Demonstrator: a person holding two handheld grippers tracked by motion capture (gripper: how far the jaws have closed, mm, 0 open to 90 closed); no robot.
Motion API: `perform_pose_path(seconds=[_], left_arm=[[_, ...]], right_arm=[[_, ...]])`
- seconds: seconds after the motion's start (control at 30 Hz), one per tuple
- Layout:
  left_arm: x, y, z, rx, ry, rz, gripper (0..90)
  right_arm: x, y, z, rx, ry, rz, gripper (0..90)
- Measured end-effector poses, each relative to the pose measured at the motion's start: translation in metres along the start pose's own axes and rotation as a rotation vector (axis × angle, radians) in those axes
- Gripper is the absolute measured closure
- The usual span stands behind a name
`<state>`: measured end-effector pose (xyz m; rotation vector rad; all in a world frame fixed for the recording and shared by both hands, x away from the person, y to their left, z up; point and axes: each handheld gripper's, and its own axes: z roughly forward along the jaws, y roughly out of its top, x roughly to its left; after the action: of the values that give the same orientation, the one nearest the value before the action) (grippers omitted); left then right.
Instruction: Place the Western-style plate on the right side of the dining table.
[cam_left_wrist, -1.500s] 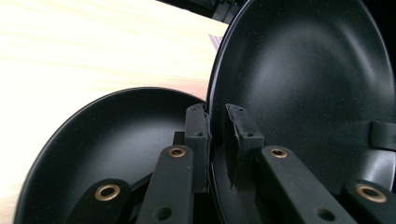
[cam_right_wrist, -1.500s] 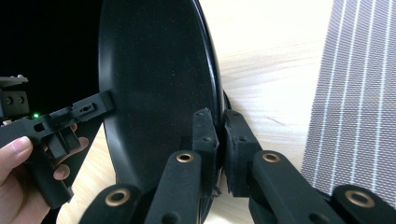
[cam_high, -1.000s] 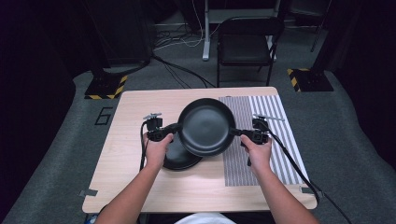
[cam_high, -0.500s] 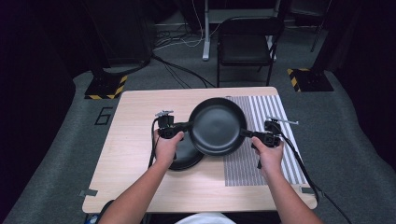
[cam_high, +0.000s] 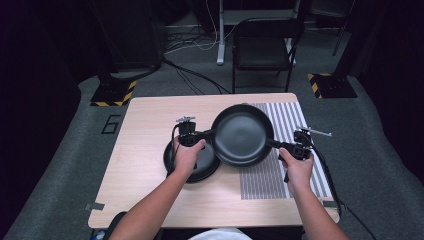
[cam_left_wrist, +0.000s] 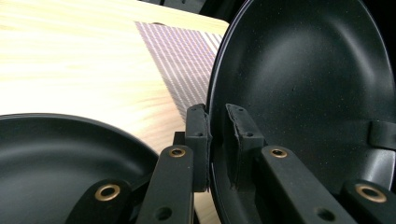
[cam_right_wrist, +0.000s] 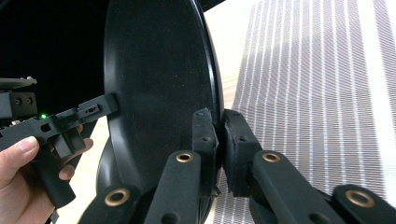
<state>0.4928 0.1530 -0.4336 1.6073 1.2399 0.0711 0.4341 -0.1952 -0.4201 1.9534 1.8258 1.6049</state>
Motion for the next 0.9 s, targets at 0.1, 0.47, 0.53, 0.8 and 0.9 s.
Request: perform_pose_path(seconds=[0.1,0.47,0.53,0.8,0.9], left_arm=[[-0.004,0.001,0.004,0.009,-0.009,0.012,80.1],[-0.022,0.003,0.022,0.036,-0.030,0.039,80.1],[-0.025,0.004,0.026,0.043,-0.032,0.048,80.2],[-0.034,0.002,0.039,0.059,-0.062,0.037,80.0],[-0.038,0.001,0.043,0.063,-0.064,0.052,80.0]], right_arm=[[-0.006,0.001,-0.008,-0.009,0.007,0.022,84.2],[-0.020,-0.001,-0.024,-0.034,-0.015,0.052,84.4],[-0.023,-0.002,-0.028,-0.040,-0.020,0.056,84.4],[-0.029,-0.001,-0.041,-0.052,-0.047,0.053,84.3],[-0.032,-0.002,-0.045,-0.061,-0.053,0.056,84.3]])
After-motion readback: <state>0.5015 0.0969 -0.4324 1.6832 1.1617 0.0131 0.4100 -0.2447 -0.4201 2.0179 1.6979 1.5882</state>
